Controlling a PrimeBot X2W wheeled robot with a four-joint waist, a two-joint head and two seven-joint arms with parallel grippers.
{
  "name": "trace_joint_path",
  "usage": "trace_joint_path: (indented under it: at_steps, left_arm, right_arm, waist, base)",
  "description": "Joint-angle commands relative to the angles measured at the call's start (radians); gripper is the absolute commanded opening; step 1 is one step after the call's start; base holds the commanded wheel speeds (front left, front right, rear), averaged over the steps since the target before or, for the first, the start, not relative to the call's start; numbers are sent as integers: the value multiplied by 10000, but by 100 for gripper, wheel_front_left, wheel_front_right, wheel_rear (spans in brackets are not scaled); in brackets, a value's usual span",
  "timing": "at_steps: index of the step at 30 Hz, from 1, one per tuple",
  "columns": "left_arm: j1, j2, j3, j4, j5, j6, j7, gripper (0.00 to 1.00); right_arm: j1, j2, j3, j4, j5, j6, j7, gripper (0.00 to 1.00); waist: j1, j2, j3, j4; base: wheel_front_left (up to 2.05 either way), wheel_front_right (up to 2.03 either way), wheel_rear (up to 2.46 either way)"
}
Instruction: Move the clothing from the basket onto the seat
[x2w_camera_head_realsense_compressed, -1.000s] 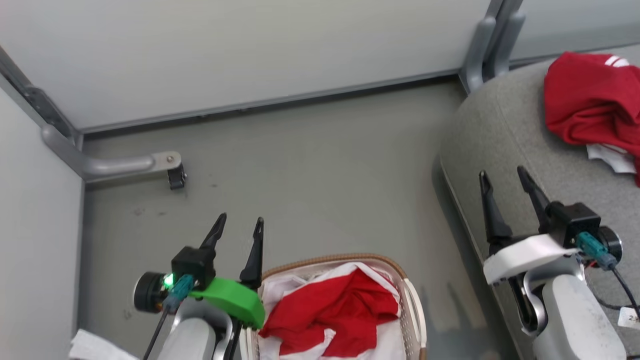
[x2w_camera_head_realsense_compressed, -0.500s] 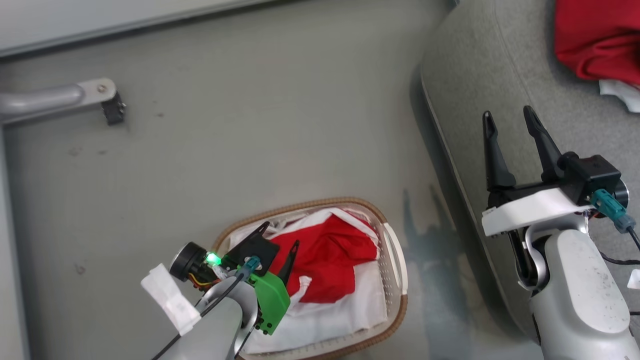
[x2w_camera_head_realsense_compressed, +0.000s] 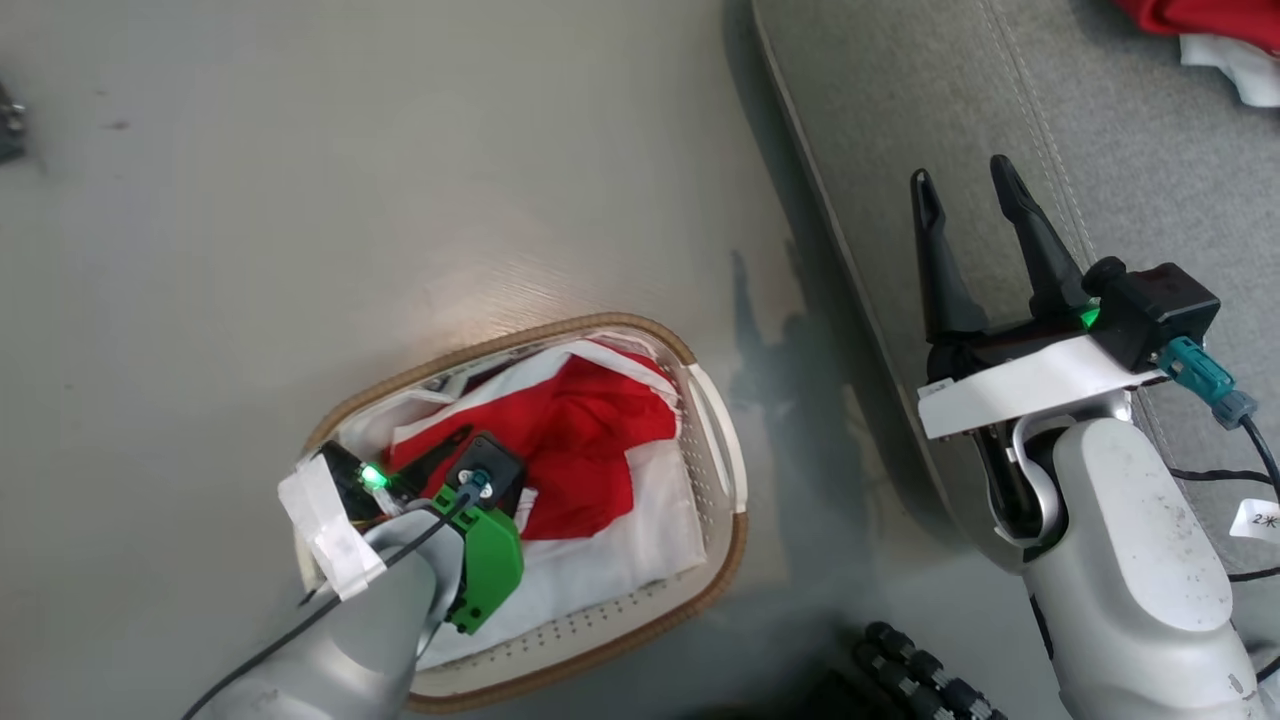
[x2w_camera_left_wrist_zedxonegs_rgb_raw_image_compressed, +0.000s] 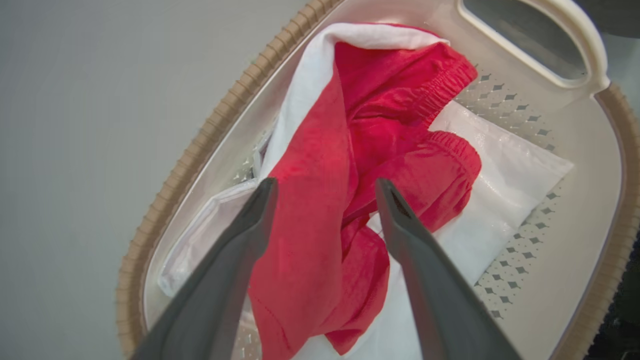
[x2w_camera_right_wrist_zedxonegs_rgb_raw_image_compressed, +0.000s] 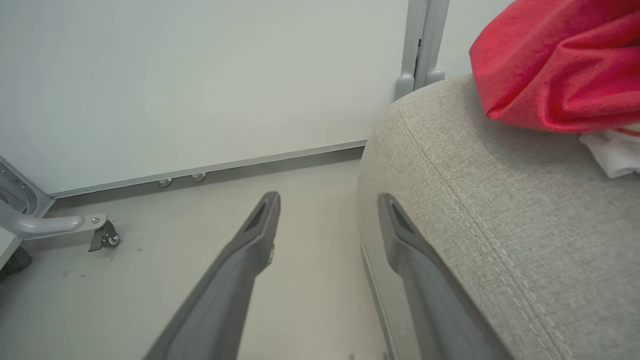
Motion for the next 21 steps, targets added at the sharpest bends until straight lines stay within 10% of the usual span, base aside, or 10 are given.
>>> trace_joint_path:
  at_steps: [1, 17, 21]
  left_arm:
    - [-316, 224, -66, 182, 76, 126, 42, 100]
    - [-953, 771, 254, 870, -388, 886, 204, 100]
    - [-771, 657, 222, 952, -520, 721, 351, 15]
  right_arm:
    - [-222, -4, 108, -84, 160, -11, -23, 100]
    - [-372, -10, 688, -209, 865, -11, -23, 100]
    - [-331, -12, 685, -163, 862, -11, -23, 100]
  waist:
    - [-1, -1, 869, -812]
    - [-1, -1, 1686, -1415]
    - [-1, -1, 1652, -1386]
  base:
    - [0, 0, 0]
    - [0, 0, 0]
    - [0, 0, 0]
